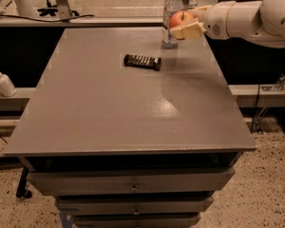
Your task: Move apple near blue plastic bottle
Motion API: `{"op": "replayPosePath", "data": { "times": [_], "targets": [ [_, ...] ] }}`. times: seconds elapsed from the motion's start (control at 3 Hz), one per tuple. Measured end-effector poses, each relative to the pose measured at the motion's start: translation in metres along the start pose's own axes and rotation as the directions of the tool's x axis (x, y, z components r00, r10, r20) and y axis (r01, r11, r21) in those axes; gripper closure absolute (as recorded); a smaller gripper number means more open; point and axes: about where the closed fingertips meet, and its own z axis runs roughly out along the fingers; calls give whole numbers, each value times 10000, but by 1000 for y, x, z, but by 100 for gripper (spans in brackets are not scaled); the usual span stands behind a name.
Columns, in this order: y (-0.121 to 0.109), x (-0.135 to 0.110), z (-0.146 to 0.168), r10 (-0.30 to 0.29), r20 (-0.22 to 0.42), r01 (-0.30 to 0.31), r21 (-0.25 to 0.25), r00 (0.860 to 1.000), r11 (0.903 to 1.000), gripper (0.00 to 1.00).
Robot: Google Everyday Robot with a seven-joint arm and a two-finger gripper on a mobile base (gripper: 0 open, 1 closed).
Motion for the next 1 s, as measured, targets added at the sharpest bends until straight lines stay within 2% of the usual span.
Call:
{"op": "replayPosePath", "data": {
  "times": [0.33, 1.0],
  "targets": [
    [-15, 24, 1, 223, -632, -200, 355, 9978, 9992, 100],
    [-32, 53, 22, 700, -1121, -631, 639, 9912, 9960, 100]
  ]
}}
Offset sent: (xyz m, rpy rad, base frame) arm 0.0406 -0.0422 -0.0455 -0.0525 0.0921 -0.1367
